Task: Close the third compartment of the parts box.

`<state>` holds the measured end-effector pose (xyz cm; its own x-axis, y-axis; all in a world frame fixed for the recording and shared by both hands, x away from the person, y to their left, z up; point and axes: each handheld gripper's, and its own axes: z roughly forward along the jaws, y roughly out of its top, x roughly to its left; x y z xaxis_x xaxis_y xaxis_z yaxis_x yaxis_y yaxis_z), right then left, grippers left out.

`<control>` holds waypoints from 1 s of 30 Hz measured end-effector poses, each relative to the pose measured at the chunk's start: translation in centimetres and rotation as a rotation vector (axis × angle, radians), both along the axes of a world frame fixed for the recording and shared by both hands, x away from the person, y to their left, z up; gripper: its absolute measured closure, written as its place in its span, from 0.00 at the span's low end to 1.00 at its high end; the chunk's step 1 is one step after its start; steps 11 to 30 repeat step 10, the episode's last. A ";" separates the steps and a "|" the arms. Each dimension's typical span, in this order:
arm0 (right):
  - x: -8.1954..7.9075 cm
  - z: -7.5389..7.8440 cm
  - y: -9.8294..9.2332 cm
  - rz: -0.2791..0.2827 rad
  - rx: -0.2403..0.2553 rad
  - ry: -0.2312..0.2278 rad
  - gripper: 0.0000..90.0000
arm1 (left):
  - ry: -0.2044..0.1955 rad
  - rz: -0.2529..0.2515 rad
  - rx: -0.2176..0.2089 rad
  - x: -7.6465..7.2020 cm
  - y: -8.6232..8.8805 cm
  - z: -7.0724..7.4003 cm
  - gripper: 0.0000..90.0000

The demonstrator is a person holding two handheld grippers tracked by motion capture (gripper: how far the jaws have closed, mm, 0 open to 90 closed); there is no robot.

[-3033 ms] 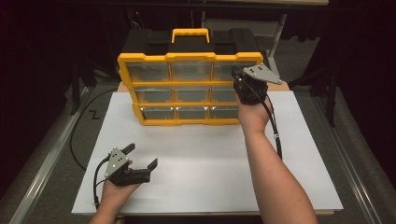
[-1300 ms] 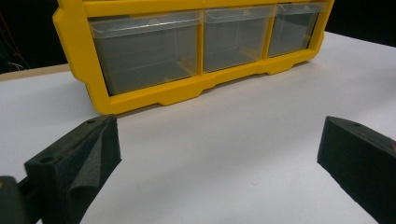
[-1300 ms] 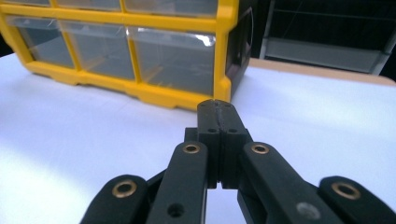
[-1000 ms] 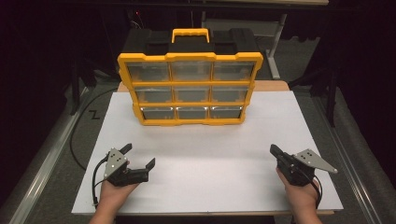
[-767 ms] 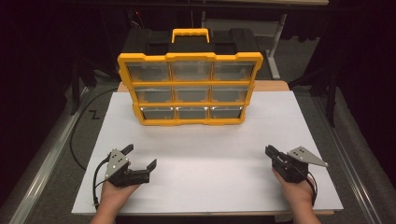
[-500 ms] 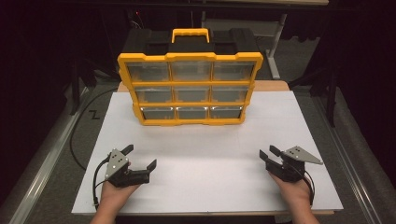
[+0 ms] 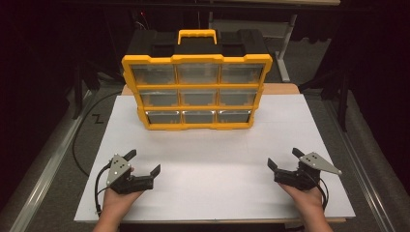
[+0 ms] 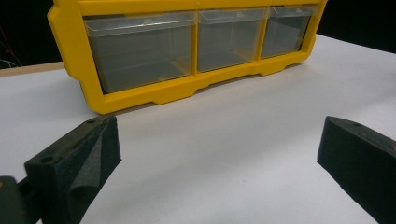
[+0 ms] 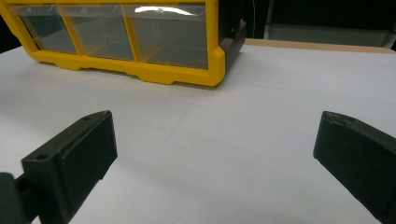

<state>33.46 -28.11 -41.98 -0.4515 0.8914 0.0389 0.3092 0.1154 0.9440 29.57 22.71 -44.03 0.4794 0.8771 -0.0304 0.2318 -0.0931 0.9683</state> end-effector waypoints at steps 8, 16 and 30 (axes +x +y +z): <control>0.2 -0.3 0.3 0.009 -0.019 0.004 0.01 | 0.001 0.001 0.002 0.0 0.0 0.0 0.00; 0.2 -0.3 0.3 0.006 -0.021 0.003 0.01 | 0.000 0.001 0.002 0.0 0.0 0.0 0.00; 0.2 -0.3 0.3 0.006 -0.021 0.003 0.01 | 0.000 0.001 0.002 0.0 0.0 0.0 0.00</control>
